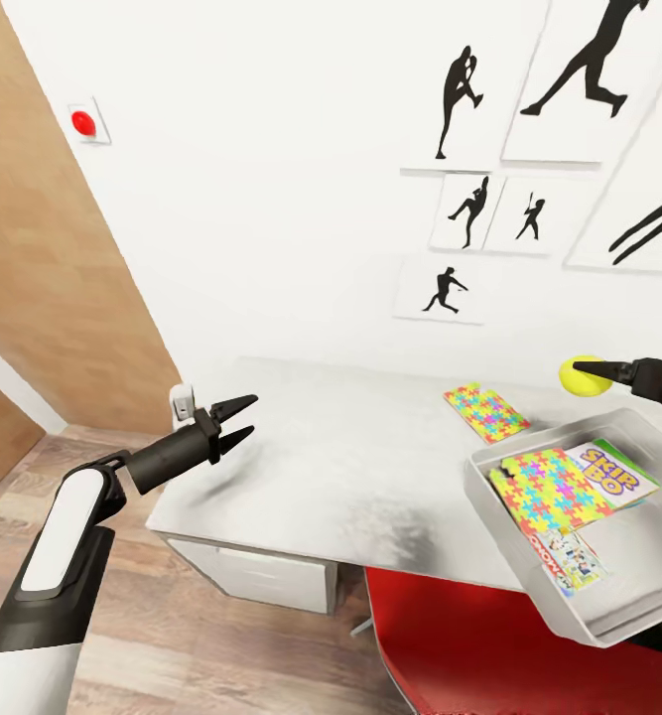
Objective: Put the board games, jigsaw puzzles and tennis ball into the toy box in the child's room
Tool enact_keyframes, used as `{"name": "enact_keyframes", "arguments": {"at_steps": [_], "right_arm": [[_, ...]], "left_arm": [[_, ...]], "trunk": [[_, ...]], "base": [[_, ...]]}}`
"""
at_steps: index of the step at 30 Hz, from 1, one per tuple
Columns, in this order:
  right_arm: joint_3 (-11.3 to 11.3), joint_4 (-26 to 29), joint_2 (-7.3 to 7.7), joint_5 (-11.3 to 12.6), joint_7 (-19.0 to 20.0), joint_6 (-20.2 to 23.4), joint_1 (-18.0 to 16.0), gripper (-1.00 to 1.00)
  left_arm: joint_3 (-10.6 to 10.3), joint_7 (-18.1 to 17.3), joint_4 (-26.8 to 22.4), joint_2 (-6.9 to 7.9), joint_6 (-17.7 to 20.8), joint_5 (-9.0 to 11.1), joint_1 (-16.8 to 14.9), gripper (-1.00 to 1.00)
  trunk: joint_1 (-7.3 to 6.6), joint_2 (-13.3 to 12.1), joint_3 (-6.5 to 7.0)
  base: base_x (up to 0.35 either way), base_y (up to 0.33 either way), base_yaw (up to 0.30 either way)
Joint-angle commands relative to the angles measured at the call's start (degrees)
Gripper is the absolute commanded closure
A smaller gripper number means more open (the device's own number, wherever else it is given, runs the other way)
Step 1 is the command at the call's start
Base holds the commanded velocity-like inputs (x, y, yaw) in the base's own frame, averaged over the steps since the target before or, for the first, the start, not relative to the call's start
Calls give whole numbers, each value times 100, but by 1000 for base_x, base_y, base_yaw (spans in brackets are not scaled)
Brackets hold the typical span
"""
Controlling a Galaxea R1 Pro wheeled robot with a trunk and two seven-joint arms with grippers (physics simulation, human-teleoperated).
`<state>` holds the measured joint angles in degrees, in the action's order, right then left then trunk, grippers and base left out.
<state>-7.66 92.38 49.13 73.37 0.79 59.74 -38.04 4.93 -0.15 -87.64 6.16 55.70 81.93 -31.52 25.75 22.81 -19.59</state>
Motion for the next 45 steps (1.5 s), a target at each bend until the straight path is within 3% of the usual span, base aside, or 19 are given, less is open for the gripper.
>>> {"name": "enact_keyframes", "arguments": {"at_steps": [1,26,34,37,40,41,45], "right_arm": [[1,-1,-2,3,-18,26,-11,100],[44,-11,-94,-63,-70,26,7,100],[171,-36,-158,-197,-435,26,14,100],[319,-53,-246,-351,-782,26,15,100],[433,-140,-431,-470,-1109,26,18,100],[433,-140,-431,-470,-1109,26,18,100],[510,-287,-663,-575,-1368,26,25,100]], "left_arm": [[8,-2,-4,0,25,1,-3,-100],[8,-11,-7,0,29,16,-3,-100],[8,-12,-7,1,29,15,-3,-100],[8,-16,-7,5,29,15,-3,-100],[10,-18,-7,7,29,16,-3,-100],[10,-18,-7,7,29,16,-3,-100],[14,-21,-7,8,29,16,1,-100]], "trunk": [[3,10,-5],[3,10,105],[3,10,113],[3,10,114],[3,10,115],[3,10,115],[3,10,115]], "base": [[0,0,-266],[0,0,-252],[0,0,-58],[0,0,-19],[0,0,-10],[0,0,-8],[0,0,-4]]}}
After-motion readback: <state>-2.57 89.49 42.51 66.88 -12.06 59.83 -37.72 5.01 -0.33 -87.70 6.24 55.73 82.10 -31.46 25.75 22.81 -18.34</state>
